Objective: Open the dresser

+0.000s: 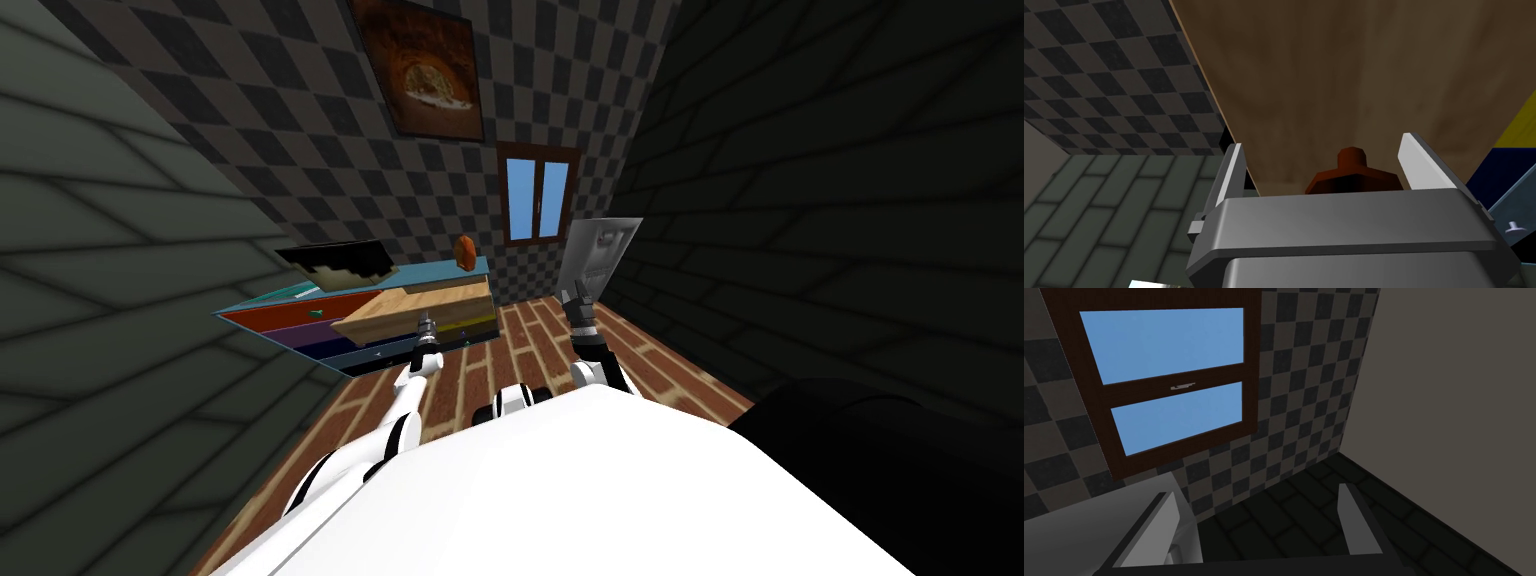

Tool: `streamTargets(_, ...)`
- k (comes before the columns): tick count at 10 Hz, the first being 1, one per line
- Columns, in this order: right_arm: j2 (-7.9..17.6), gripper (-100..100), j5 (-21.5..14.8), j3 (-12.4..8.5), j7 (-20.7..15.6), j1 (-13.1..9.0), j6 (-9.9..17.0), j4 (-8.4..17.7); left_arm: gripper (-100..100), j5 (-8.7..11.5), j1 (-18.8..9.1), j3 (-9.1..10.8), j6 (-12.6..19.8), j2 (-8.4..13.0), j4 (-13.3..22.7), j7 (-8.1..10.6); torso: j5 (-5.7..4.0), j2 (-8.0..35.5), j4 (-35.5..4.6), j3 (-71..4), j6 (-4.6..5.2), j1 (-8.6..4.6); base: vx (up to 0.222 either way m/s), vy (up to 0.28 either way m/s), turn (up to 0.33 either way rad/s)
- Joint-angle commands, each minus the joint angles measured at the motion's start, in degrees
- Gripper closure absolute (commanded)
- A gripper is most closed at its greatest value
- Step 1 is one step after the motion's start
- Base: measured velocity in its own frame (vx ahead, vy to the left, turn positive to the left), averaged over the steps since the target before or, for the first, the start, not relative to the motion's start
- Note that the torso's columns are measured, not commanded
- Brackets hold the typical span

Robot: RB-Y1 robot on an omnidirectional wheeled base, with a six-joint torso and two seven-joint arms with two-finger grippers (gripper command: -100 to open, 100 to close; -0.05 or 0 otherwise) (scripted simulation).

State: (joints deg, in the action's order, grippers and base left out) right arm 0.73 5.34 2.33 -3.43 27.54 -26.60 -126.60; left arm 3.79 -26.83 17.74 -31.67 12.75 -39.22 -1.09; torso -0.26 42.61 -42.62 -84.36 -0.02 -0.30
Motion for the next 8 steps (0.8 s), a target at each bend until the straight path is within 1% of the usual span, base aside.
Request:
streamTargets(1,0.0,0,0.0,0.0,0.0,0.0,0.0,0.0,-100,0.0,-2.6,0.37,1.5,-0.3,-0.3,-1.04,-0.07,0.2,-0.2,0.1,0.04,0.01,-0.047,0.032,0.008)
streamTargets(2,0.0,0,0.0,0.0,0.0,0.0,0.0,0.0,-100,0.0,-1.4,0.28,2.0,-0.7,-0.6,-0.92,-0.11,0.2,-0.2,0.1,-0.01,-0.03,-0.009,0.013,-0.009)
streamTargets(3,0.0,0,0.0,0.0,0.0,0.0,0.0,0.0,0,0.0,-1.3,0.26,2.3,-0.8,-0.5,-0.97,-0.04,0.1,-0.1,0.1,-0.03,-0.04,0.000,0.000,0.000)
streamTargets(8,0.0,0,0.0,0.0,0.0,0.0,0.0,0.0,0,0.0,-0.7,0.28,2.7,-1.0,0.0,-0.94,0.18,-0.2,0.2,-0.1,0.03,0.22,0.000,0.000,0.000)
